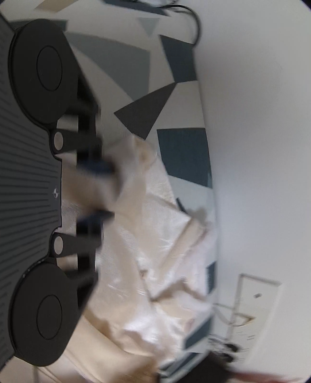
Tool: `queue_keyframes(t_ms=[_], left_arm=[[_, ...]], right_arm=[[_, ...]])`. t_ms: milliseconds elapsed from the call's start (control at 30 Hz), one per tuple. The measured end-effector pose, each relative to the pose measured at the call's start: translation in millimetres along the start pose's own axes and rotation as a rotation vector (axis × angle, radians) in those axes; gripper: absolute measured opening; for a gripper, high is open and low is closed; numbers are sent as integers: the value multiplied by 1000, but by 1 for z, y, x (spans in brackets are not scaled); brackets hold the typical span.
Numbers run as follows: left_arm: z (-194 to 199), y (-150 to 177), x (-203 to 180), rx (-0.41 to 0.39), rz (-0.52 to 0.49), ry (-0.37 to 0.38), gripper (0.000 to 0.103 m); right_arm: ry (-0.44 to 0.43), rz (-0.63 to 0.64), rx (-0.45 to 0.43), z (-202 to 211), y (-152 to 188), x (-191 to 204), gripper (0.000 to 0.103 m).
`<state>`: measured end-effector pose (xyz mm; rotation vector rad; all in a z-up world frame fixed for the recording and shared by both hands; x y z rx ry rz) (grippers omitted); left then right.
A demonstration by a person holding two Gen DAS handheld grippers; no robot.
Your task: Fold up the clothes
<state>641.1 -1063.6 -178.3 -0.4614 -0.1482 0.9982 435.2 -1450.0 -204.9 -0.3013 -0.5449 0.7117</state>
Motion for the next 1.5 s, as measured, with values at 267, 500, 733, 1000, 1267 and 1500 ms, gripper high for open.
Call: queue_keyframes(t_ms=[267, 500, 733, 1000, 1267, 1500], left_arm=[[27, 6, 19, -152, 129, 7, 8], [-10, -6, 17, -42, 114, -111, 46], [32, 10, 16, -110, 57, -97, 77], [52, 63, 8, -98, 64, -25, 79], [45, 82, 11, -49, 115, -35, 79], [49, 90, 3, -53, 47, -93, 82]], right_arm=[[2, 23, -11, -6, -5, -1, 10], [20, 52, -30, -15, -12, 4, 20], [-17, -124, -94, 13, -3, -27, 51], [-62, -320, -35, 19, 41, -65, 59], [-182, -397, 27, 10, 43, -49, 60], [-190, -429, -9, 7, 30, -49, 18]])
Point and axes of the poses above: each gripper's, at about its wrist camera, not at the fingertips, and z roughly against the way its jaws point, x to its left, y to its underside, the point moved 1 cm from there along -z, roughly the way its jaws point, and after that the axes turned 11 degrees about x, right-handed, at the moved point
